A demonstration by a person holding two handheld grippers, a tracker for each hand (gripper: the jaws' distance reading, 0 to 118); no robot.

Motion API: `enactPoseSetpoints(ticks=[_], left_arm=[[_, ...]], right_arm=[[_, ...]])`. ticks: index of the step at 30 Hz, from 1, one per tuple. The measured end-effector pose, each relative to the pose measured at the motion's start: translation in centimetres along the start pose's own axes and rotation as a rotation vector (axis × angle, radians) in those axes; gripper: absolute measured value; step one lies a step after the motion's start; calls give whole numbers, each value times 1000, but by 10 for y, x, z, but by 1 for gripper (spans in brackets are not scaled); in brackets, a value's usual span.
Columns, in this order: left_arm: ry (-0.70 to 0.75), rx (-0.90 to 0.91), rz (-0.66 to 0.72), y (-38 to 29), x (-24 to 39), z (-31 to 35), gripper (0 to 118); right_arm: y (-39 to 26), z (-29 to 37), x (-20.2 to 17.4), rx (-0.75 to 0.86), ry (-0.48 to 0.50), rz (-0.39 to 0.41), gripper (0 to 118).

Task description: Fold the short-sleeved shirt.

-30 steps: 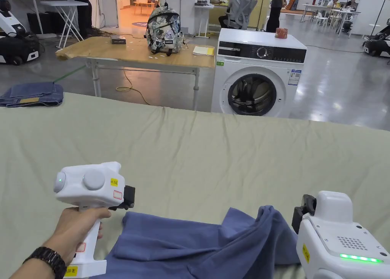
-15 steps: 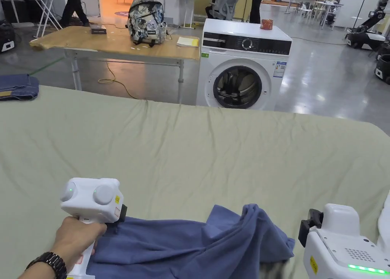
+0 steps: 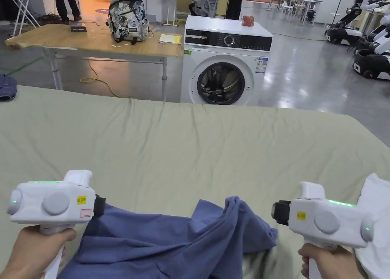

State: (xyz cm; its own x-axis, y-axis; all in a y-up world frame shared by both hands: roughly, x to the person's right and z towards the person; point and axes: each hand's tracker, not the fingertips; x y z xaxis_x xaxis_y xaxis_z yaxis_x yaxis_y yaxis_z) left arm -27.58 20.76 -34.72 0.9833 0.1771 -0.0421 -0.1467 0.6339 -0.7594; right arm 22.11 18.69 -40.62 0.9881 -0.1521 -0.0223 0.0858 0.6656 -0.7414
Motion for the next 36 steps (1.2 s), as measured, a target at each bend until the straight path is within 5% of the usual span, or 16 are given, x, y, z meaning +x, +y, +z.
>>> enactPoseSetpoints(ticks=[8,10,11,13,14,22,36], left_arm=[[21,25,7,-18,3,34,0],[24,19,11,-22,0,32,0],[25,16,13,-24,0,33,0],[28,8,11,-28,-2,31,0],[30,5,8,-29,-2,31,0],[45,70,12,-15,-18,43,0],[119,382,43,76,-51,180,0]], right_arm=[[-1,-63,-1,-258,8,-15,60],[-6,-74,-3,-314,18,-4,54],[-10,-74,-7,-311,7,7,42],[-14,-71,-9,-277,11,22,13],[-14,-69,-9,-260,17,21,10],[-4,-4,-21,-67,26,48,8],[92,123,-15,283,-32,80,8]])
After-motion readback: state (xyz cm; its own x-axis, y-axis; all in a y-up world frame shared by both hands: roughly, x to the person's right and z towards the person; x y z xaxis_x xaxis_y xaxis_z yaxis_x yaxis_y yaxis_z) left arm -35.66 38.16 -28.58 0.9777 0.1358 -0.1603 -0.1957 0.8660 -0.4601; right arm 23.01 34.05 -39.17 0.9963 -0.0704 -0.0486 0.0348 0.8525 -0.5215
